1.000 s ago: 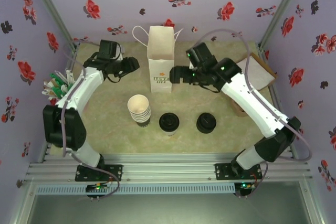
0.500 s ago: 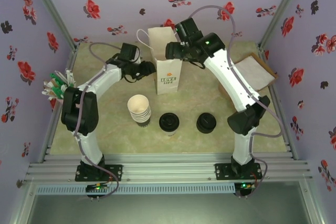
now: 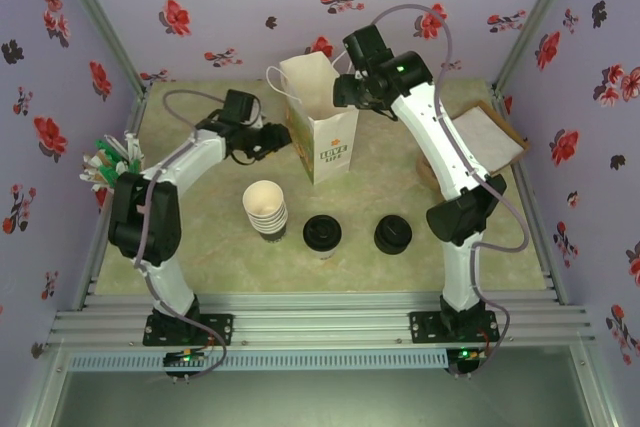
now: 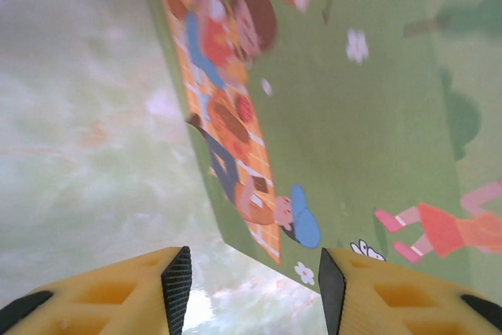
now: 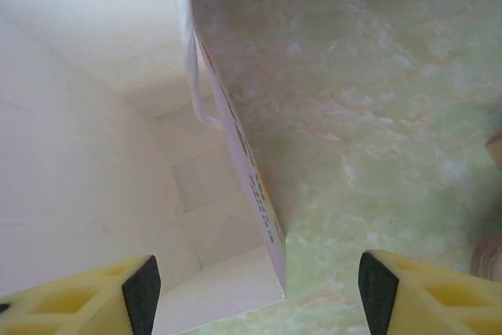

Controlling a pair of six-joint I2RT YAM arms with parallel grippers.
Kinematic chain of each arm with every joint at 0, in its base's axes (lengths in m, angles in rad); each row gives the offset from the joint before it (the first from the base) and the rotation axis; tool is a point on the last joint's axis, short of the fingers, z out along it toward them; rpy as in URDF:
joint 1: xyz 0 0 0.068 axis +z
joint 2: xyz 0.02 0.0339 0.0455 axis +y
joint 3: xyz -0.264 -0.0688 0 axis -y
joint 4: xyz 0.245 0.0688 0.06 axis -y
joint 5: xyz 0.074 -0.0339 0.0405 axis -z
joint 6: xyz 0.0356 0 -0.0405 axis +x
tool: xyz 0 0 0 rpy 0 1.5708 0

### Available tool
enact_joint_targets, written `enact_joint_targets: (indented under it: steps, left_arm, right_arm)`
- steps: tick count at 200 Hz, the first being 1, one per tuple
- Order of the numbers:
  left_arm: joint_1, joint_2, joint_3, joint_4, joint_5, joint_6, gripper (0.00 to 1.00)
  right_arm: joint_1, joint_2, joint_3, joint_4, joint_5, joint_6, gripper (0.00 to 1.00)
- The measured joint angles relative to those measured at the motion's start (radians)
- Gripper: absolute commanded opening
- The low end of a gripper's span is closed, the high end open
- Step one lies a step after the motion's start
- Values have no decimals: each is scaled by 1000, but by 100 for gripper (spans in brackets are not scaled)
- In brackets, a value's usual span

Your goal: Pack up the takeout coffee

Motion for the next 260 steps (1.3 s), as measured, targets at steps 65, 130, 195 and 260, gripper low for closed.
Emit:
enact_joint_targets:
  steps: [65, 130, 195, 260]
  left_arm:
    - [198, 170, 482, -172, -24, 71, 50]
    - [199, 777, 1327, -327, 127, 82, 50]
    - [187, 907, 1217, -10, 337, -72, 50]
    - [108, 1000, 1216, 173, 421, -159, 50]
  right_arm:
    - [0, -2, 7, -47, -4, 23, 90]
    - [-4, -232, -201, -6, 4, 19, 92]
    - [-218, -544, -633, 131, -27, 16, 89]
    - [-452, -605, -927, 184, -74, 23, 87]
